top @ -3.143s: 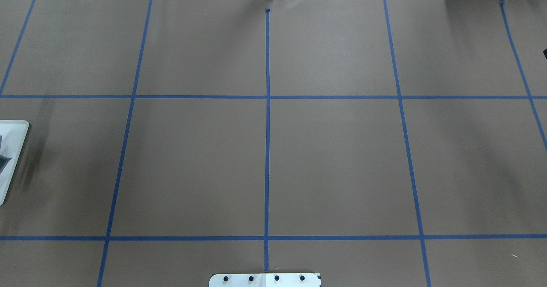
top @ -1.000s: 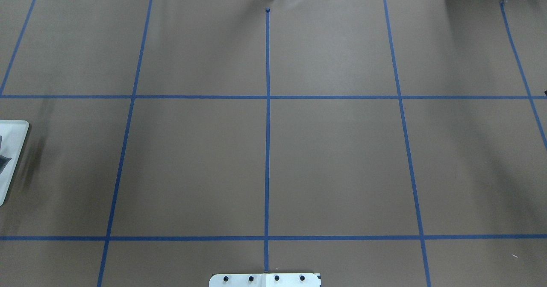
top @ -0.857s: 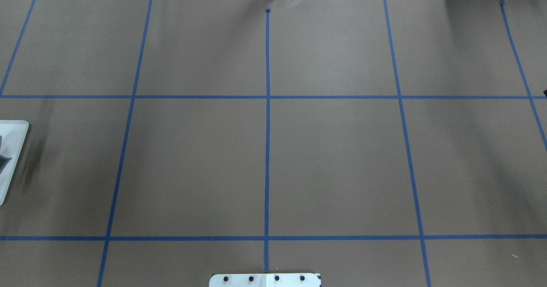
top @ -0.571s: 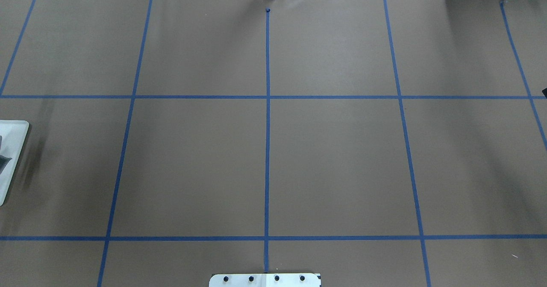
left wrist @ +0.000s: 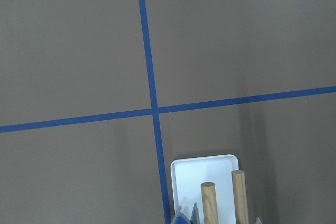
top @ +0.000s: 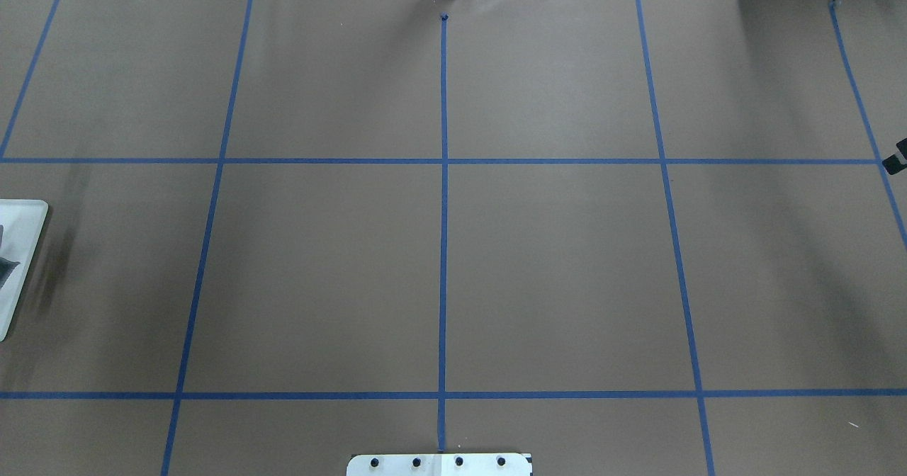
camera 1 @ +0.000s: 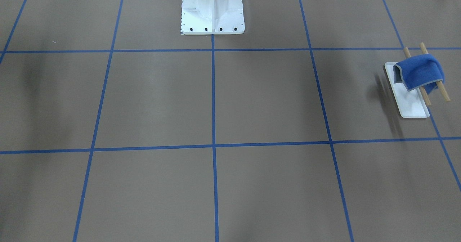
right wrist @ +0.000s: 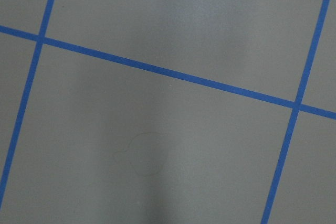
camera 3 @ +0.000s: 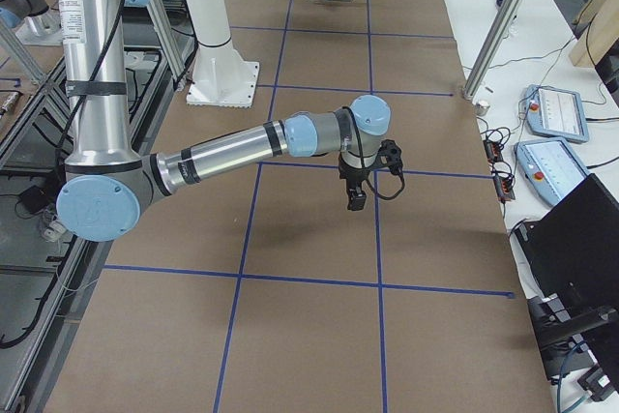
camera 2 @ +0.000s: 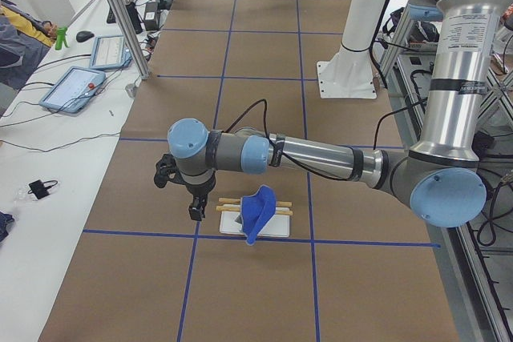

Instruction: Hang towel on rack

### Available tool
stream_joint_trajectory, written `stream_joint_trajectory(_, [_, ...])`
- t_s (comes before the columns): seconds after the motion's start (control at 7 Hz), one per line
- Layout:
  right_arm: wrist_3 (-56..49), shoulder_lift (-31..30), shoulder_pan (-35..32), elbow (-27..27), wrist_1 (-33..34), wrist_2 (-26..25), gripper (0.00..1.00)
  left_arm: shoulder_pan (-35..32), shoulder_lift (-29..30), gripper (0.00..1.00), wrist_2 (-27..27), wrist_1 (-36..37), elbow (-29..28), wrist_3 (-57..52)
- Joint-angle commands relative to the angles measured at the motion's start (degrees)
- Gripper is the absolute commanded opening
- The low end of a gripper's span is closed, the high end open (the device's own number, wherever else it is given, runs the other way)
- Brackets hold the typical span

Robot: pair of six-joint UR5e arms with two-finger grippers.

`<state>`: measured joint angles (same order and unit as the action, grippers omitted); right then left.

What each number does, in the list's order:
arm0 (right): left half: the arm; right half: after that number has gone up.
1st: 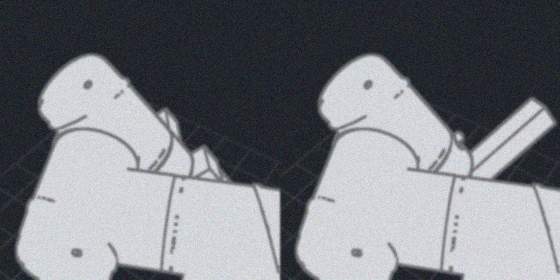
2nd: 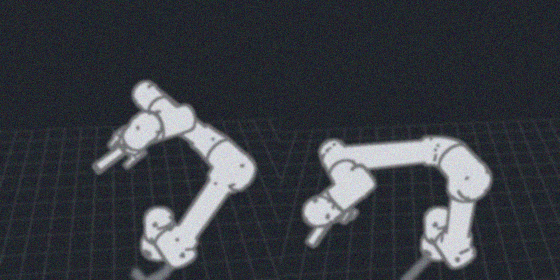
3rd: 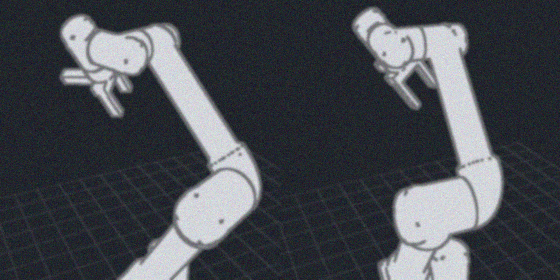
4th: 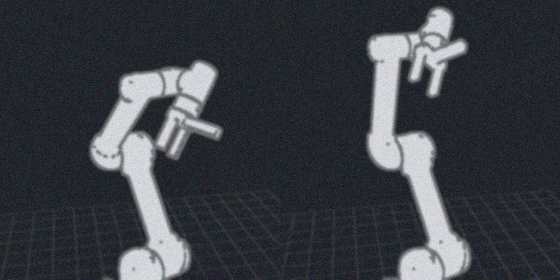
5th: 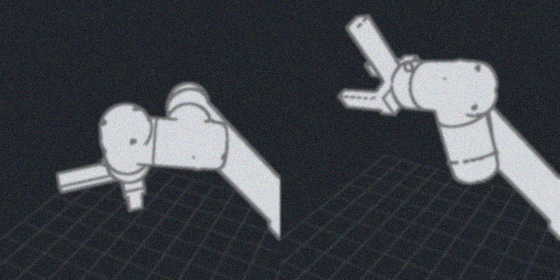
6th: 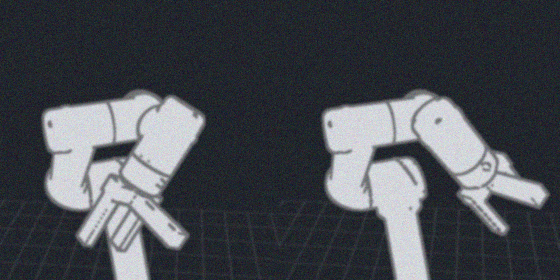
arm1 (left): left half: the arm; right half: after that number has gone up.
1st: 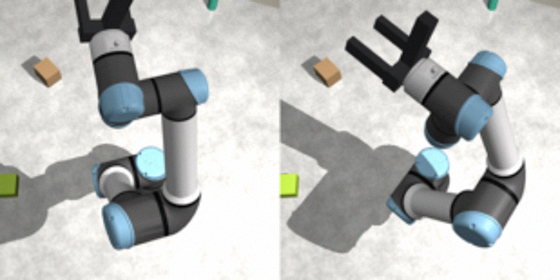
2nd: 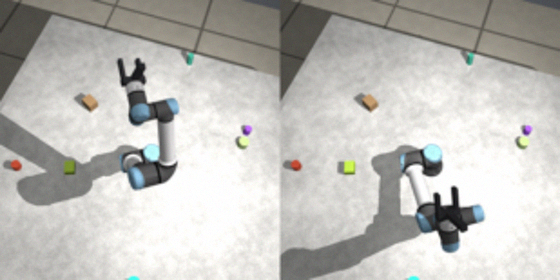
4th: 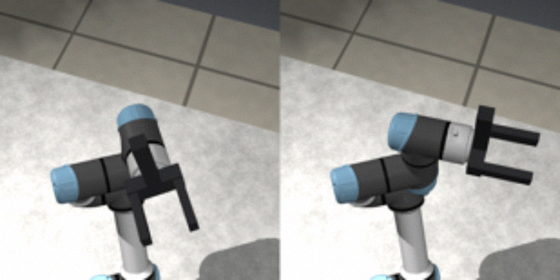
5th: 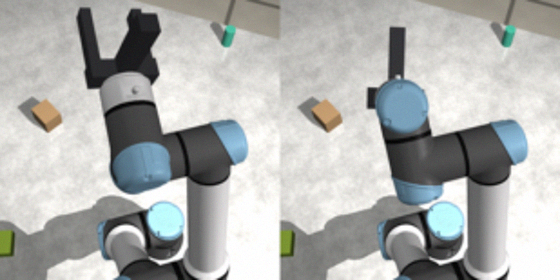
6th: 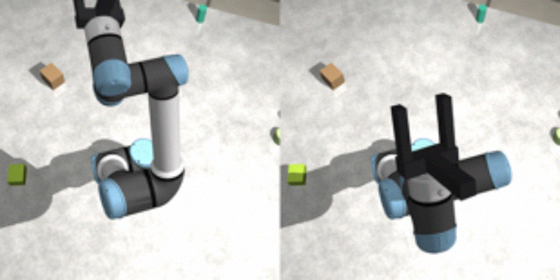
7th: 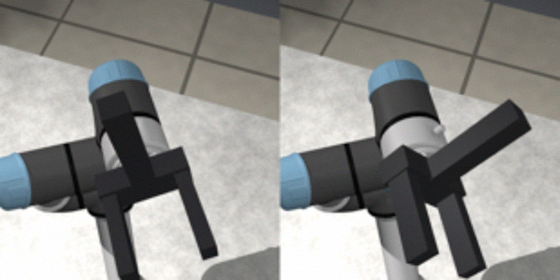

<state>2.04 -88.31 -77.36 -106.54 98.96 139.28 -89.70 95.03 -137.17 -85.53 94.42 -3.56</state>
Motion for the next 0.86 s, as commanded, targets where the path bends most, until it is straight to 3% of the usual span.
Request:
stream_joint_trajectory(0.0, [-0.36, 0.68, -1.11, 1.86, -0.35, 5.74, 1.00, -0.04, 0.06, 0.98, -0.20, 0.01, 0.59, 0.22])
stream_joint_trajectory(0.29, [0.16, 1.48, -2.87, -0.05, -0.44, 2.59, 1.00, -0.04, -0.20, 0.98, -0.21, 0.10, 1.46, 0.22])
stream_joint_trajectory(0.71, [0.25, 5.42, -4.11, -0.07, -1.85, 1.70, 1.00, -0.04, -0.11, 0.98, -0.03, -0.25, 1.38, -0.48])
